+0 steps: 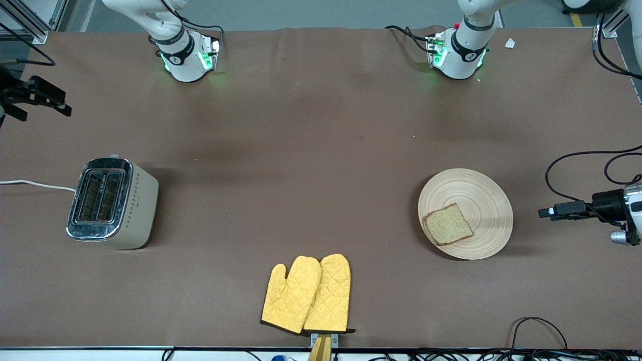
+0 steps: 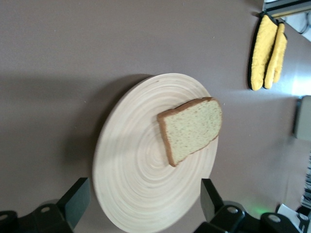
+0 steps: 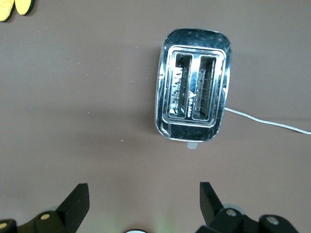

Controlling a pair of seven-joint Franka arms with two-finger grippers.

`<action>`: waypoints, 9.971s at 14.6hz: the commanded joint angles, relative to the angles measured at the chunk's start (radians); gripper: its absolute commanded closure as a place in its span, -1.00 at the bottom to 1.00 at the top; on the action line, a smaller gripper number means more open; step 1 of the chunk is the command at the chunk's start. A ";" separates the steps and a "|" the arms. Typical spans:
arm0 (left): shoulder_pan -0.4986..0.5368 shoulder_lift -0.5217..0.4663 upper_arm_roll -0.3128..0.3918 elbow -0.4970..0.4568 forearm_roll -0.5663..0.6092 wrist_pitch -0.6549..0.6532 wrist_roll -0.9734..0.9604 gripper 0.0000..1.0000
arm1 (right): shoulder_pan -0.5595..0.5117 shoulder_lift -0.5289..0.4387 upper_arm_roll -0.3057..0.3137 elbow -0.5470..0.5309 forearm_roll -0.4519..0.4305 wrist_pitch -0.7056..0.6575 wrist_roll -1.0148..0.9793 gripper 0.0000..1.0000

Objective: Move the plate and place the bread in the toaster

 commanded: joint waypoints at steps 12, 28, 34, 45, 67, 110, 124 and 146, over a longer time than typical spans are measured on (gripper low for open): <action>0.019 0.208 -0.006 0.029 -0.095 -0.001 0.215 0.17 | 0.209 0.189 -0.001 -0.195 0.178 0.426 0.264 -1.00; 0.017 0.148 -0.233 0.029 -0.097 -0.087 0.079 0.99 | 0.263 0.429 -0.003 -0.193 0.258 0.655 0.263 -1.00; 0.000 0.118 -0.443 -0.040 -0.091 -0.009 -0.053 1.00 | 0.269 0.454 -0.003 -0.215 0.258 0.698 0.263 -1.00; -0.285 0.150 -0.597 -0.163 -0.218 0.433 -0.208 0.99 | 0.240 0.469 -0.003 -0.216 0.254 0.700 0.245 -1.00; -0.180 0.089 -0.577 -0.166 -0.013 0.700 -0.320 -1.00 | 0.457 0.467 -0.003 -0.275 0.254 0.899 0.306 -1.00; -0.396 -0.846 -0.049 -0.208 0.670 -0.228 -0.656 -1.00 | 0.556 0.575 -0.007 -0.209 0.257 0.900 0.320 0.99; -0.393 -0.846 -0.049 -0.189 0.664 -0.252 -0.662 -1.00 | 0.494 0.253 -0.366 0.052 -0.113 0.145 0.141 0.99; -0.391 -0.847 -0.043 -0.189 0.659 -0.252 -0.656 -1.00 | 0.441 0.375 -0.503 0.074 -0.242 0.267 0.020 0.99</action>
